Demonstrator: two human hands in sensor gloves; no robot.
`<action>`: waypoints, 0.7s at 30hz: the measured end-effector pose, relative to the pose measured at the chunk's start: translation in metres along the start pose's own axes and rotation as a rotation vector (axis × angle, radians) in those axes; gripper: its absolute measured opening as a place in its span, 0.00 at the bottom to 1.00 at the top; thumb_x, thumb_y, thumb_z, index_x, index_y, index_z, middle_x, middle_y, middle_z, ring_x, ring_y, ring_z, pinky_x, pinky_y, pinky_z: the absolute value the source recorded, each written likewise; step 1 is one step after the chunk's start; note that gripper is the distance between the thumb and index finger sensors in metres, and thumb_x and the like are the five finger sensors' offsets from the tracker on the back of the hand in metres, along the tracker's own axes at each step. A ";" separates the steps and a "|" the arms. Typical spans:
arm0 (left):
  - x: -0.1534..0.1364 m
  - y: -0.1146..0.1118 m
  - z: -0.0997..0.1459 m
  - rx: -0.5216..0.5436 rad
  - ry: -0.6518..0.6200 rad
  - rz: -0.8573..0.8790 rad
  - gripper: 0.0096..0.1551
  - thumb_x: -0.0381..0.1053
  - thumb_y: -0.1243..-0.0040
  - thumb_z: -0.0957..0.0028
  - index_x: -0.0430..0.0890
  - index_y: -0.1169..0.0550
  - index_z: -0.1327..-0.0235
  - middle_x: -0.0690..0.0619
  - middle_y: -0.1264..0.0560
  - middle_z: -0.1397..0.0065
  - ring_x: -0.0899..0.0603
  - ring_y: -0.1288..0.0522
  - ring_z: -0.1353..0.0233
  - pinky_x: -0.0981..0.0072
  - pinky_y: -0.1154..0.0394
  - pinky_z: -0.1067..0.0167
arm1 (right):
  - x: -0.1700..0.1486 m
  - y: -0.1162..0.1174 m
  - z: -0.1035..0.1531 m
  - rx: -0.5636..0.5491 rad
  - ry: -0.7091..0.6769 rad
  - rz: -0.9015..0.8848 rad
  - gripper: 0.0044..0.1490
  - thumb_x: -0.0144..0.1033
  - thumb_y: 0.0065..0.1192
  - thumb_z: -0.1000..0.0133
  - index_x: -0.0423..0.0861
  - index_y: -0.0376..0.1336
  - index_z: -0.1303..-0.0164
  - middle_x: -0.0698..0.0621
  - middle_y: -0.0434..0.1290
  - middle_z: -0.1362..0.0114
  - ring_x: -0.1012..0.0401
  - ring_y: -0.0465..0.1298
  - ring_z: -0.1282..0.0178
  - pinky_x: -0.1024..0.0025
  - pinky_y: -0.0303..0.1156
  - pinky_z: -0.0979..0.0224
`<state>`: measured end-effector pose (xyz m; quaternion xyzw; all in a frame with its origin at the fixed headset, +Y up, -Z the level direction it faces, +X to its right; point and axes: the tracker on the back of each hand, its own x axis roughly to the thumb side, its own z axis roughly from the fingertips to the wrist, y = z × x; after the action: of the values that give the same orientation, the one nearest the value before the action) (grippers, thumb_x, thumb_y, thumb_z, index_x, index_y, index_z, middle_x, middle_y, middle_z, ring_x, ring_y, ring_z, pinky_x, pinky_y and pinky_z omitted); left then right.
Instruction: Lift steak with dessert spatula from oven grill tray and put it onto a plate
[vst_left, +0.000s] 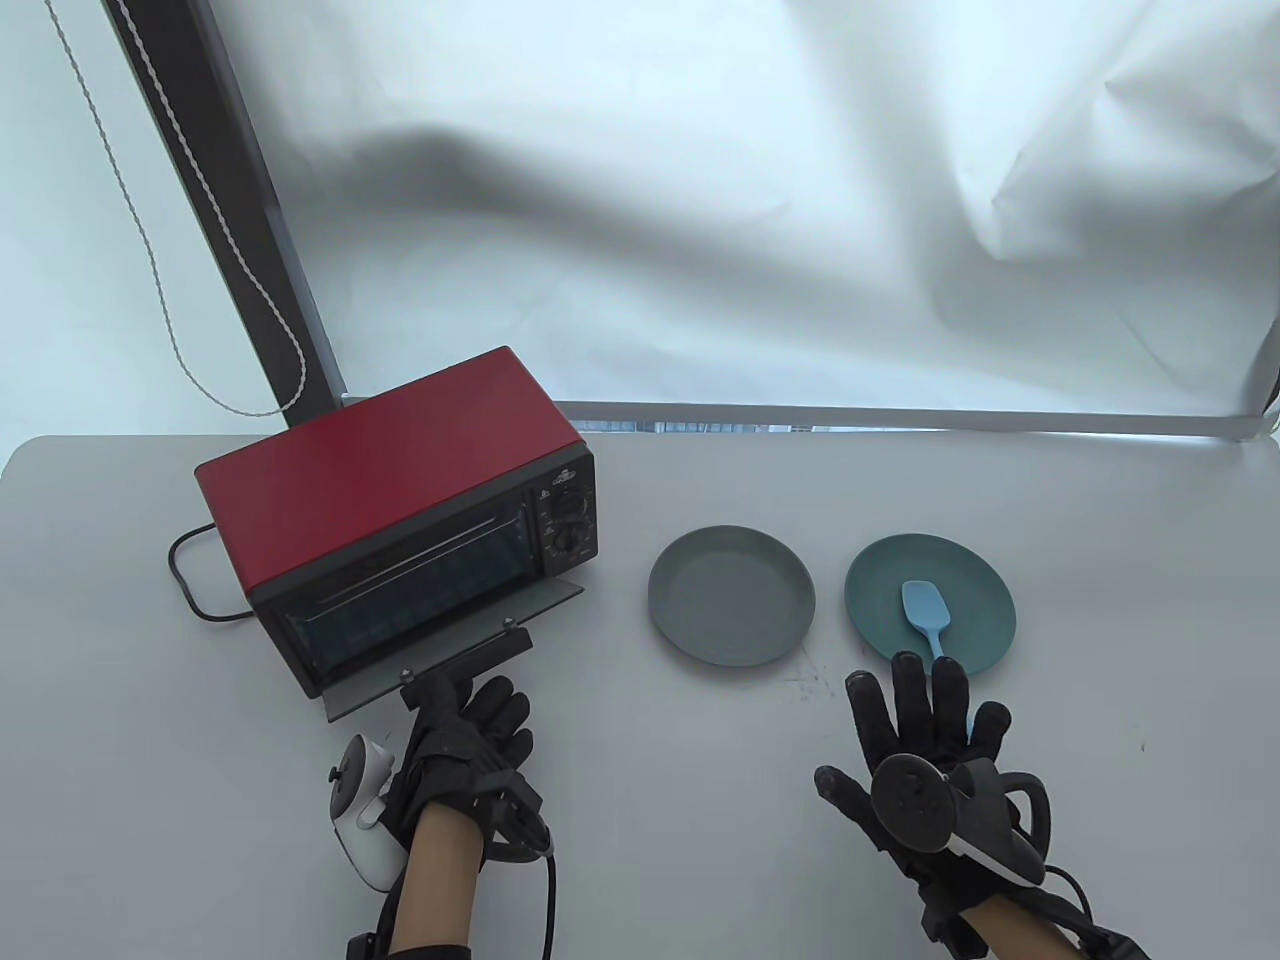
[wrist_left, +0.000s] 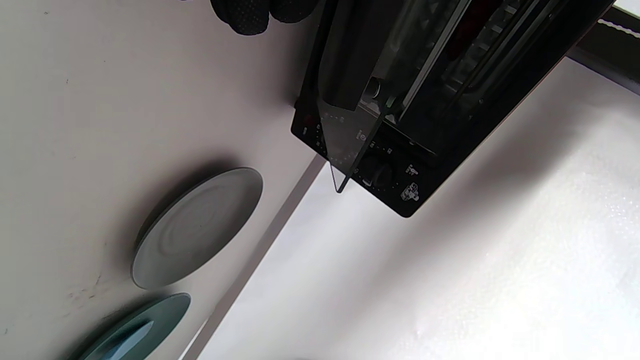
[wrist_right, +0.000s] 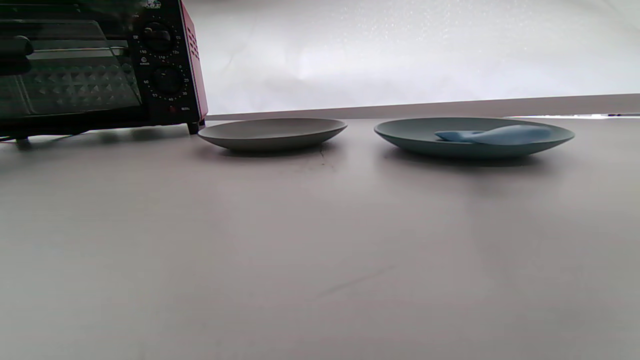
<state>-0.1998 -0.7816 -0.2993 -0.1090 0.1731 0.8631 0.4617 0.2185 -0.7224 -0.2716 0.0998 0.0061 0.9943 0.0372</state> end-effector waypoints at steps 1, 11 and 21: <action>-0.001 -0.001 0.001 0.004 0.008 0.000 0.40 0.60 0.77 0.29 0.37 0.62 0.15 0.37 0.48 0.14 0.30 0.43 0.18 0.32 0.45 0.25 | 0.000 0.000 0.000 -0.001 0.000 0.000 0.58 0.68 0.44 0.33 0.49 0.23 0.12 0.30 0.18 0.12 0.27 0.24 0.15 0.16 0.28 0.28; -0.026 -0.002 0.008 0.057 0.146 0.030 0.35 0.52 0.81 0.29 0.36 0.61 0.16 0.36 0.47 0.15 0.30 0.42 0.18 0.32 0.45 0.25 | 0.000 -0.001 0.000 -0.010 -0.004 -0.003 0.58 0.68 0.44 0.33 0.49 0.23 0.12 0.29 0.18 0.12 0.27 0.24 0.15 0.16 0.28 0.28; -0.039 -0.003 0.008 0.082 0.192 -0.015 0.36 0.49 0.78 0.29 0.34 0.66 0.18 0.35 0.49 0.15 0.29 0.43 0.18 0.32 0.46 0.26 | 0.000 -0.001 0.000 -0.007 -0.003 -0.005 0.58 0.68 0.43 0.33 0.48 0.24 0.12 0.29 0.19 0.12 0.27 0.24 0.15 0.16 0.28 0.28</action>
<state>-0.1759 -0.8065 -0.2792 -0.1736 0.2508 0.8374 0.4536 0.2189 -0.7214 -0.2715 0.1013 0.0030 0.9940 0.0400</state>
